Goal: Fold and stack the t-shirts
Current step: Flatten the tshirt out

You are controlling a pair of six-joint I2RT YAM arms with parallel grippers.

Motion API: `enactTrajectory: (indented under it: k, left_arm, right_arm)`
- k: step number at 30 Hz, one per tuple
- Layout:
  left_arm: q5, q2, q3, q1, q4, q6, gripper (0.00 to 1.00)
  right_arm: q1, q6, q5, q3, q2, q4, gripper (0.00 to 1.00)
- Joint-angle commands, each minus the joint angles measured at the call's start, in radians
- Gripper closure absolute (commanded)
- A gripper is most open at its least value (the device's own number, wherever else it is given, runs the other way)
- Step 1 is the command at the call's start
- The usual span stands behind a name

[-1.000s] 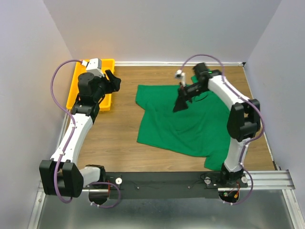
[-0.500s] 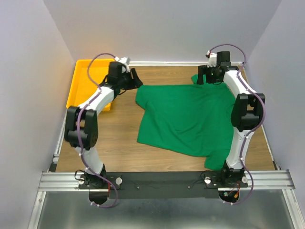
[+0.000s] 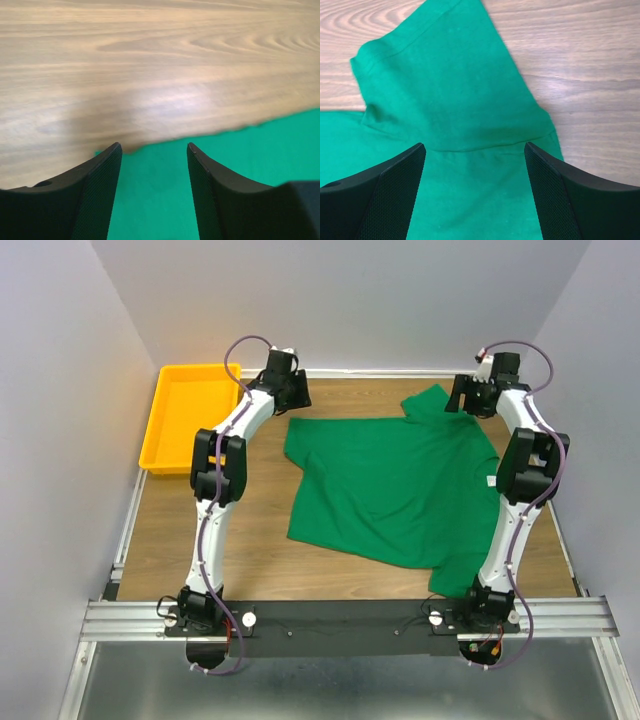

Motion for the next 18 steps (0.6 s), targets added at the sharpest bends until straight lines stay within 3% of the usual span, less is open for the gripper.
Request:
enactTrajectory:
  k: [1, 8, 15, 18]
  left_arm:
    - [-0.108, 0.092, 0.118, 0.012, -0.190, -0.007, 0.41]
    - [-0.092, 0.032, -0.019, 0.042, -0.152, 0.051, 0.49]
    - [0.019, 0.103, 0.058, 0.052, -0.213, 0.098, 0.51]
    - [0.057, 0.130, 0.075, 0.053, -0.221, 0.091, 0.56]
  right_arm:
    - [-0.019, -0.006, -0.140, -0.035, -0.013, -0.008, 0.13]
    - [-0.032, -0.037, -0.251, -0.050, -0.020, -0.027, 0.13]
    - [-0.032, -0.029, -0.281, -0.003, 0.024, -0.050, 0.13]
    - [-0.032, -0.029, -0.255, 0.031, 0.049, -0.053, 0.13]
